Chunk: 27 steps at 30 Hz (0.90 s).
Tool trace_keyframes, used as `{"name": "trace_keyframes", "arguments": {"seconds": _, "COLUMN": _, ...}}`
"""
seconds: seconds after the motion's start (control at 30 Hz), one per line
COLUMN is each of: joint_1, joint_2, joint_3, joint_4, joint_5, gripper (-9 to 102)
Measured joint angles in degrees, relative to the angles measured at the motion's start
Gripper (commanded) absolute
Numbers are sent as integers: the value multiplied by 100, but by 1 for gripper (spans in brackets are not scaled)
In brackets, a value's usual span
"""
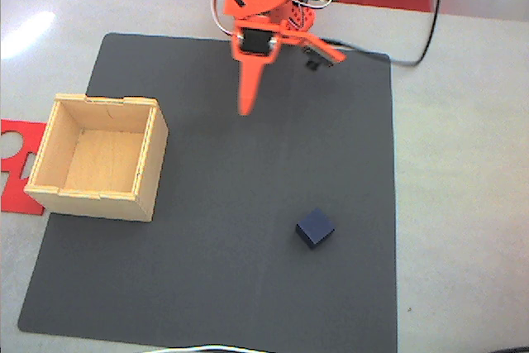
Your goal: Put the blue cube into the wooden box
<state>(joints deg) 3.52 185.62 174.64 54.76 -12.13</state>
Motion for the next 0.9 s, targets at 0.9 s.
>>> {"name": "trace_keyframes", "arguments": {"seconds": 0.9, "joint_1": -914, "joint_2": -11092, "joint_3": -9475, "joint_4": 1582, "joint_5": -1538, "gripper": 23}}
